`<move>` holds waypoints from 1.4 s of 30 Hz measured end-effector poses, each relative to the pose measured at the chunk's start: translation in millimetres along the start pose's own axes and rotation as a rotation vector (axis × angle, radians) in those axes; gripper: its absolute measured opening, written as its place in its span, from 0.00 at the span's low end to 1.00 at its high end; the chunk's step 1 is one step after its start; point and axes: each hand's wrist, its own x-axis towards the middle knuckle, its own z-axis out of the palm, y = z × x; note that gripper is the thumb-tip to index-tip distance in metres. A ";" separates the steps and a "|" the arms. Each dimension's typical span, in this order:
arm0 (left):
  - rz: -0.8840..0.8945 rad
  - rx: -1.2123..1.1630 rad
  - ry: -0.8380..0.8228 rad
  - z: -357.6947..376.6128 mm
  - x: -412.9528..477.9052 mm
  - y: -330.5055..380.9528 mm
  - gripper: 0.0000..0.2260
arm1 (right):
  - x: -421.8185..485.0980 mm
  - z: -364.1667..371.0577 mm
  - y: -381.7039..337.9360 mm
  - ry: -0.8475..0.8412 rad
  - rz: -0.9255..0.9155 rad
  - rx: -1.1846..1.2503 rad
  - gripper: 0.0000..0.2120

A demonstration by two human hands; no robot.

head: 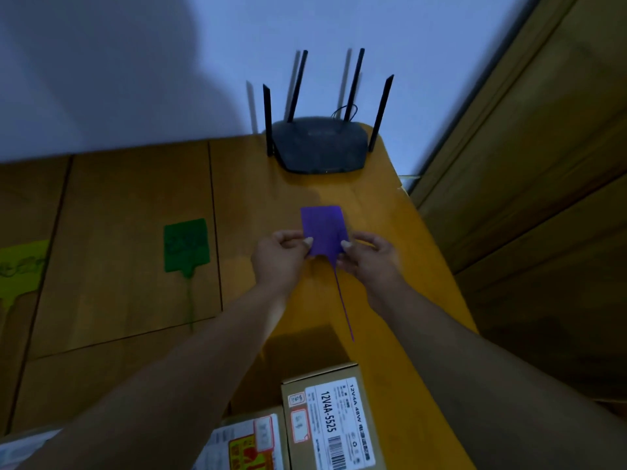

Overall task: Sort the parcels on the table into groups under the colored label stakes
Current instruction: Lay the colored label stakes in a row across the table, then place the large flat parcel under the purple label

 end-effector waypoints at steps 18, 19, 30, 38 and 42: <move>0.158 0.472 -0.057 12.0 12.6 -8.8 0.20 | 25.1 14.9 4.9 -0.051 -0.049 -0.262 0.20; 0.153 0.459 -0.069 8.0 7.4 -10.0 0.20 | 20.0 12.5 6.6 -0.046 -0.054 -0.271 0.21; 0.279 0.403 -0.338 -77.5 -127.9 -18.1 0.12 | -128.5 -6.9 45.6 -0.063 -0.143 -0.260 0.13; 0.346 0.540 -0.358 -124.5 -220.2 -19.2 0.11 | -255.9 -27.9 52.7 -0.087 -0.061 -0.305 0.09; 0.471 0.864 -0.333 -126.5 -228.2 -24.7 0.16 | -276.2 -44.3 67.9 -0.010 -0.063 -0.381 0.12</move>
